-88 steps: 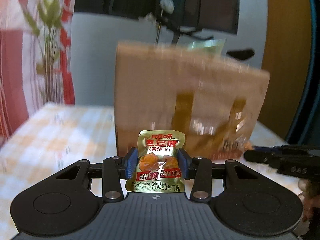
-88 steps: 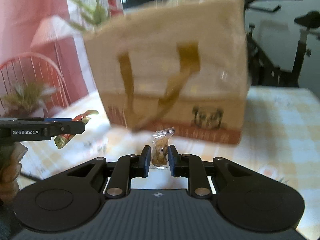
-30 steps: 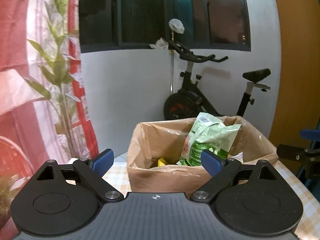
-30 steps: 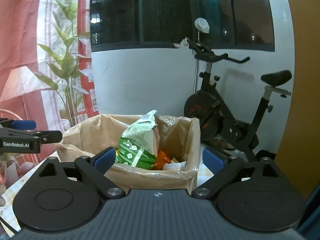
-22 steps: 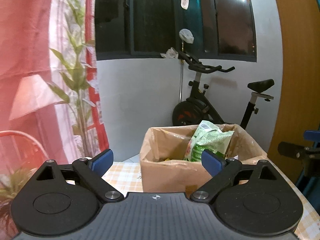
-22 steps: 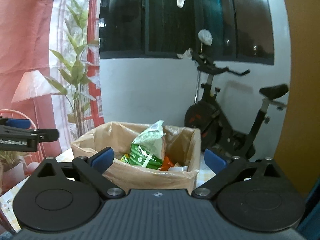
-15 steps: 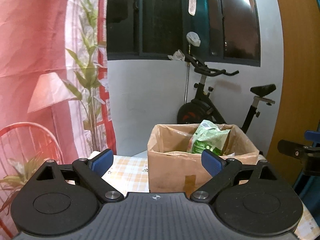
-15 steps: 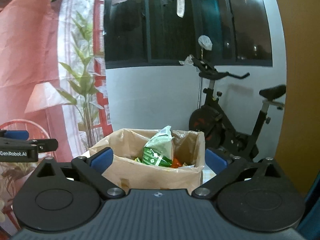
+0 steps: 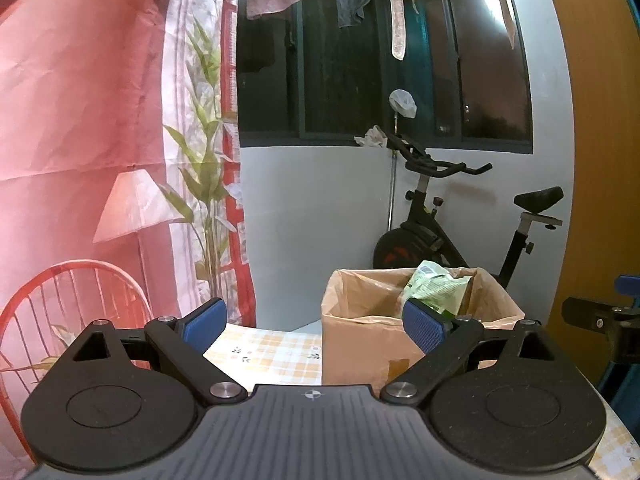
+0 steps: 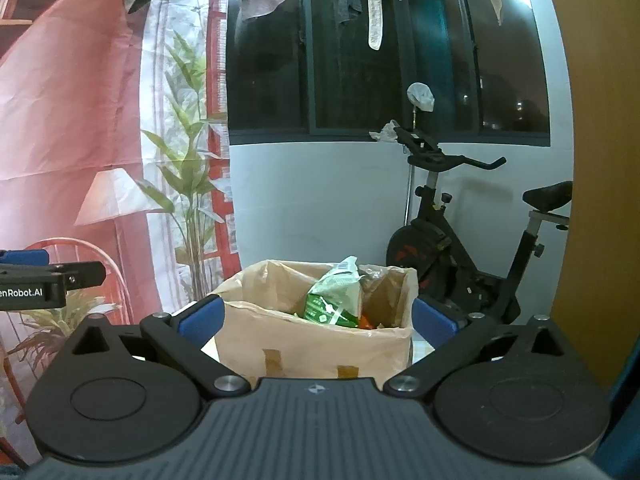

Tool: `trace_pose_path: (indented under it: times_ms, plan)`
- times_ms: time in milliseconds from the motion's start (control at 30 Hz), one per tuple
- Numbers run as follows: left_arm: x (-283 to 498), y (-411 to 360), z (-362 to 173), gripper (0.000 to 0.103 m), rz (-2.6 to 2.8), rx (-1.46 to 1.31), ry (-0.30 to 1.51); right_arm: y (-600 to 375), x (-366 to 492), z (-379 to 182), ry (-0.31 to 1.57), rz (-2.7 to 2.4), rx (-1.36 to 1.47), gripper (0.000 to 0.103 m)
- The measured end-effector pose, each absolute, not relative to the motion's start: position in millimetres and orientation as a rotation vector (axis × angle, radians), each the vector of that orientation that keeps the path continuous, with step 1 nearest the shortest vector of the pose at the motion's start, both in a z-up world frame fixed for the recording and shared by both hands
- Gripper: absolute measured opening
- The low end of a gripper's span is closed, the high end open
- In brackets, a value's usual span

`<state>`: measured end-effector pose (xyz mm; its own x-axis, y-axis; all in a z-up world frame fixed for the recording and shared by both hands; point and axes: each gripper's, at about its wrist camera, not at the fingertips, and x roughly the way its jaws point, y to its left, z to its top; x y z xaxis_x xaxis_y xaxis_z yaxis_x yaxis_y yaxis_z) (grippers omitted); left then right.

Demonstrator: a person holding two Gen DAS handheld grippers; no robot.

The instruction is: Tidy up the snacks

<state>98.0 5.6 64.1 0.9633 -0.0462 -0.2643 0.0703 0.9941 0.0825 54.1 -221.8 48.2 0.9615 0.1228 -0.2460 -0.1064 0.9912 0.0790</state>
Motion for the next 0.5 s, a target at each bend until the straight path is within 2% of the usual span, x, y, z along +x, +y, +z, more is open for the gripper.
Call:
trace_pose_path:
  times_ms: [500]
  plan:
    - [83.7,4.3,68.6,0.096,-0.068,0.085,0.207,-222.8,50.9,46.8,0.243,0.088,0.07,0.103]
